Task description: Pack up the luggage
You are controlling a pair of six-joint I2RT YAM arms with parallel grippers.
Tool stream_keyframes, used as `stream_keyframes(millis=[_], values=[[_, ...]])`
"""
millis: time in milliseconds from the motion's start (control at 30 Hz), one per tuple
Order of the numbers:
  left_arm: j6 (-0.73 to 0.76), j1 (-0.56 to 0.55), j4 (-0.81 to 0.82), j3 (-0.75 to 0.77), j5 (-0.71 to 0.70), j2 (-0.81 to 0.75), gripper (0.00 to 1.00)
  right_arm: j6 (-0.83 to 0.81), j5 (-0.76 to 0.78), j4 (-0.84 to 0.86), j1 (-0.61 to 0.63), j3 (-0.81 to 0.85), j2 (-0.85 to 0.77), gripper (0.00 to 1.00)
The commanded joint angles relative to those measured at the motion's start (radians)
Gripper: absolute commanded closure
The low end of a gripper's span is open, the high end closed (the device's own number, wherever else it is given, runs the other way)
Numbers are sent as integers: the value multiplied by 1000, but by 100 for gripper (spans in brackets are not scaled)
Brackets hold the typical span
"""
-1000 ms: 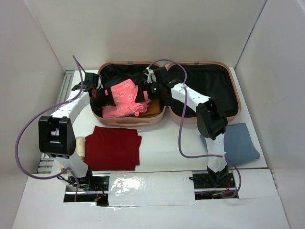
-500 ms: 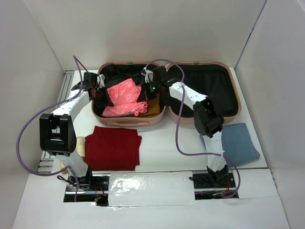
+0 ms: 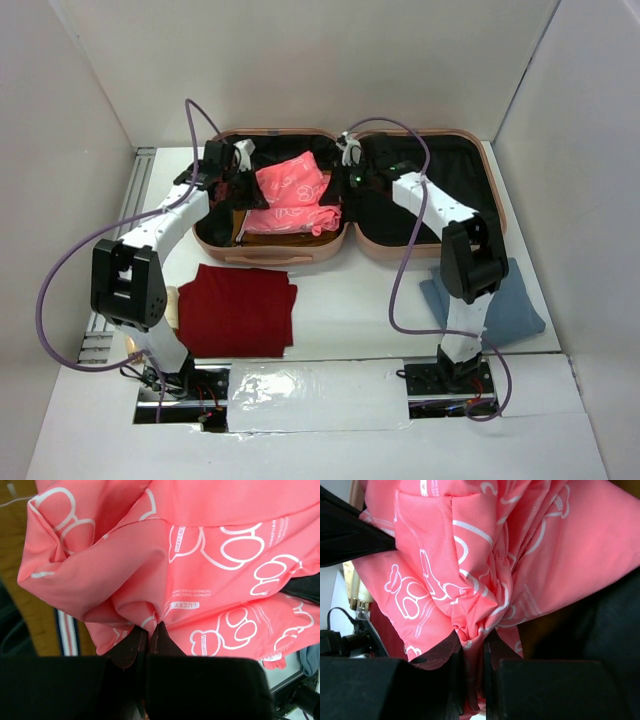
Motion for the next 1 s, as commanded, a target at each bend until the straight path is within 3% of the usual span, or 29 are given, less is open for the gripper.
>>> stream_keyframes(millis=[0,233,300,467,567,667,733,767,800,833,867,933,967], values=[[0,-20,22,43,28,37,100,7,42,57,-13,-48,-56,100],[-24,-20,0,3,-102,46,100,-43,52,15,8,-57,22,91],[-24,-9,0,3,-115,56,100,-43,25,70,41,-69,50,90],[-26,2,-24,37,-136,95,99,-63,165,60,108,-59,81,86],[-26,2,-34,37,-116,85,62,-43,251,50,108,-45,81,76],[-40,2,-43,46,-116,43,52,-11,294,8,84,9,58,75],[-50,2,-43,58,-116,11,39,-2,294,-6,84,33,38,54],[-50,2,-59,69,-148,-3,17,-2,294,-20,84,58,28,45],[-50,2,-73,82,-165,-27,7,-2,308,-31,84,72,19,27],[-50,2,-90,96,-181,-36,0,-2,352,-54,84,85,1,17],[-50,2,-127,125,-216,-37,0,-2,370,-66,84,111,-8,9],[-64,2,-162,161,-256,-62,0,-2,401,-86,84,121,-37,0],[-78,2,-176,161,-282,-63,0,-2,401,-86,84,134,-47,0]])
